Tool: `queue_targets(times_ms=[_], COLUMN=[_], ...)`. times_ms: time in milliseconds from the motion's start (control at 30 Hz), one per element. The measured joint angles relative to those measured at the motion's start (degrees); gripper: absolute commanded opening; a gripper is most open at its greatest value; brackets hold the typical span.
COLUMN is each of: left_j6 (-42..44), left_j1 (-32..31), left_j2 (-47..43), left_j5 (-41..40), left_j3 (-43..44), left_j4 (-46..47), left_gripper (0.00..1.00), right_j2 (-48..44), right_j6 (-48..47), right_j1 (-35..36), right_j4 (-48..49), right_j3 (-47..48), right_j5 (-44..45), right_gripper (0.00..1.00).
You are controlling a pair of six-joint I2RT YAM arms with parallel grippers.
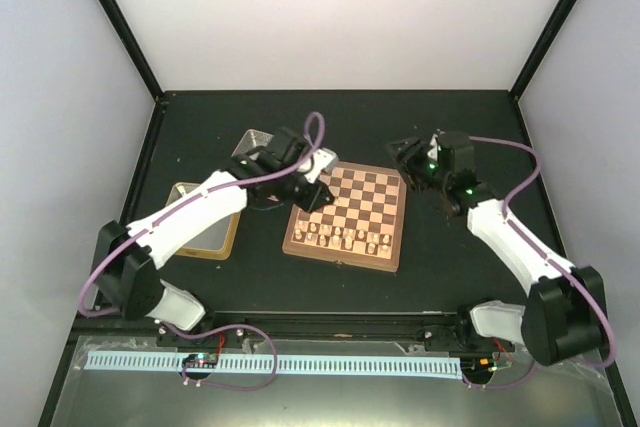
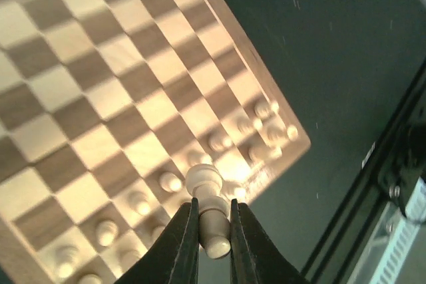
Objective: Set up the chess pieces on the board
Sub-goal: Place the chess piece on the chessboard.
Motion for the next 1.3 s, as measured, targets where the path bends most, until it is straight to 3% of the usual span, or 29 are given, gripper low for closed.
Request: queue_targets(times_ms=[233,500,1300], left_j6=[4.13,7.52,10.03], left_j1=[-11.10,-17.84,-21.31], left_j2=[9.07,18.21,30.95], left_j5=[-2.82,-7.30,-15.76], left_j3=[6.43,12.74,21.09], left_j4=[-8.07,-12.48,-17.51], left_gripper=[0.02,0.04,0.04], right_j2=[-10.78,-14.29,-13.97], right_j6=[-9.27,-11.76,-12.76], right_j1=[-4.83,-7.28,-9.49], right_j4=[-13.07,-17.86,-18.73], right_j3=[-5.77,-9.88,-11.69], right_j5=[12.94,17.00,16.35], right_gripper=[0.64,0.64,0.64])
